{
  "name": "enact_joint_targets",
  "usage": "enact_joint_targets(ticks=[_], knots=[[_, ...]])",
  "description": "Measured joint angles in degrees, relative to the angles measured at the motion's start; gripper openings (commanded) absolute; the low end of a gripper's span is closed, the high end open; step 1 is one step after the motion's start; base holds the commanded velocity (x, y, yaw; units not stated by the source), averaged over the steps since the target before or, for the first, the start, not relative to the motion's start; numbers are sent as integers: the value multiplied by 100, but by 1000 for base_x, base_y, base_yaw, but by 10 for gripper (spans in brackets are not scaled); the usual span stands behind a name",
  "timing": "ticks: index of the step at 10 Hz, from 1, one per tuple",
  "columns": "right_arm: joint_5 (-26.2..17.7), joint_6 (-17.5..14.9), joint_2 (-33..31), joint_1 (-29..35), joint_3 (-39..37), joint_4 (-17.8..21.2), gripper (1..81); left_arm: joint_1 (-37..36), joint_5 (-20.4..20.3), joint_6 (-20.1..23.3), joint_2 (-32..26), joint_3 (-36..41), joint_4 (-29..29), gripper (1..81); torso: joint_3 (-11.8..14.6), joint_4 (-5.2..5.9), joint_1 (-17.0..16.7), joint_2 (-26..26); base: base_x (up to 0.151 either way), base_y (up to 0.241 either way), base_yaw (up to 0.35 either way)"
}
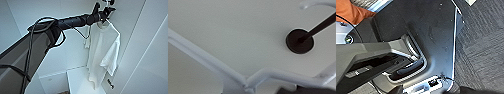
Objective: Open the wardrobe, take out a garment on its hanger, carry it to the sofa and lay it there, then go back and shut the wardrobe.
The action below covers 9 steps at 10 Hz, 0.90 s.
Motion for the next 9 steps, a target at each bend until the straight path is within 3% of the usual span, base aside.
enact_joint_targets(ticks=[1, 5, 9], knots=[[0, 0, -1, -2, 0, 0, 811, 0, 40, -93, 39, -110, 88, 10, 0, 0, 0, 0, 0, 0, 0], [0, 0, -4, -41, -2, 2, 811, 63, 108, -101, 23, -96, 308, 10, 0, 0, 0, 2, 0, 0, 0], [1, 0, -4, -44, -2, 2, 811, -127, 189, -118, -347, 466, 302, 10, 0, 0, 2, 2, 0, 0, 0]])
